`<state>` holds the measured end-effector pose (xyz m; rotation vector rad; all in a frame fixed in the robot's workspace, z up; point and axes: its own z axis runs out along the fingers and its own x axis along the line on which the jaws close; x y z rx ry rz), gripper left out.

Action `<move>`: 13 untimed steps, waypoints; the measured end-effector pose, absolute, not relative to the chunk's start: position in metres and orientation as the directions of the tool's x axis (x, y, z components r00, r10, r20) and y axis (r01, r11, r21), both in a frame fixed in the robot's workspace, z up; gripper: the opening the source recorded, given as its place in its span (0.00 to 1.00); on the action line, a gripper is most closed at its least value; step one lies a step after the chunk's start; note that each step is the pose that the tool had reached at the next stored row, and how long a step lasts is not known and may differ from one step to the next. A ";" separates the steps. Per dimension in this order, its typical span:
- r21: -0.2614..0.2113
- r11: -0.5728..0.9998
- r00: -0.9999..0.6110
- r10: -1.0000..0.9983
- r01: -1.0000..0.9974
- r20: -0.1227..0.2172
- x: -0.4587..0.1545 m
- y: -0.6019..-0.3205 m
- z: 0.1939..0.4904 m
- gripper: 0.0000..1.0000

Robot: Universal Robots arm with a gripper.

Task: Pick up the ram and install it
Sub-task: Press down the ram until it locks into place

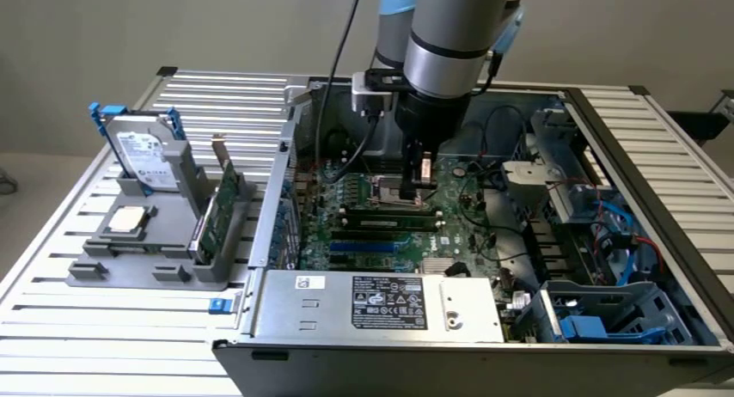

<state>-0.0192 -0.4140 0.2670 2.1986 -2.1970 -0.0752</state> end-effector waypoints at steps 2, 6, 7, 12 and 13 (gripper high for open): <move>0.058 -0.001 0.000 -1.000 -0.998 -0.011 -0.018 -0.414 0.267 0.11; 0.058 -0.001 0.000 -1.000 -0.998 -0.011 -0.018 -0.414 0.267 0.11; 0.058 -0.001 0.000 -1.000 -0.998 -0.011 -0.018 -0.414 0.267 0.11; 0.058 -0.001 0.000 -1.000 -0.998 -0.011 -0.018 -0.414 0.267 0.11; 0.058 -0.001 0.000 -1.000 -0.998 -0.012 -0.018 -0.414 0.267 0.11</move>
